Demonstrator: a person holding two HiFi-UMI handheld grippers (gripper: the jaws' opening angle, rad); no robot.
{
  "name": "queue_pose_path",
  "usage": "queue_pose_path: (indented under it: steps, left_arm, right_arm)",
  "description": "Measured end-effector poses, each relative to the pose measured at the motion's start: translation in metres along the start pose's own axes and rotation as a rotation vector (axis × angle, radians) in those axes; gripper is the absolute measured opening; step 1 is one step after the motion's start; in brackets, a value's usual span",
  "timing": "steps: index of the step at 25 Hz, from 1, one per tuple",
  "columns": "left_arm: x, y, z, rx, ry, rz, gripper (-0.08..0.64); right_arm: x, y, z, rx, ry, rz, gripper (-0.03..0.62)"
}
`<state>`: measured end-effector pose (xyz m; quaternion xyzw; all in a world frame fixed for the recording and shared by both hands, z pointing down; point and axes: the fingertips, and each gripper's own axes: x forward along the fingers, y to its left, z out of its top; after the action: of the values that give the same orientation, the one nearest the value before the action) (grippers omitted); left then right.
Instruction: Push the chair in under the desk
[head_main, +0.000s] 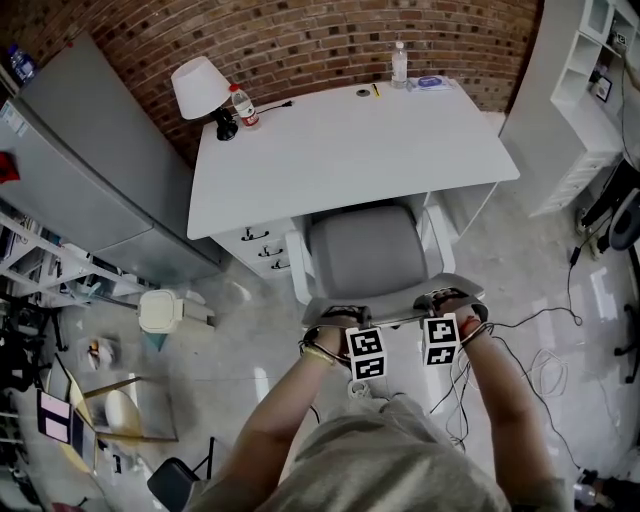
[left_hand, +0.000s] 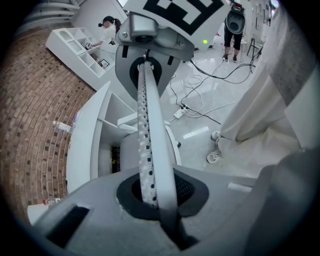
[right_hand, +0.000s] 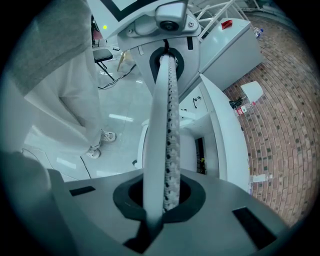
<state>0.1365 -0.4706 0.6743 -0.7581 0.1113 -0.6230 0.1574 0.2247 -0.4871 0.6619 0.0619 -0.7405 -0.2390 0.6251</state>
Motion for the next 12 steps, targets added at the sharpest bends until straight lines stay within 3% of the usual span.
queue_pose_path:
  steps: [12]
  left_arm:
    - [-0.0008,0.0012,-0.0025,0.015,-0.002,0.029,0.012]
  right_arm:
    - [0.0015,-0.0002,0.0019,-0.022,0.000,-0.033,0.009]
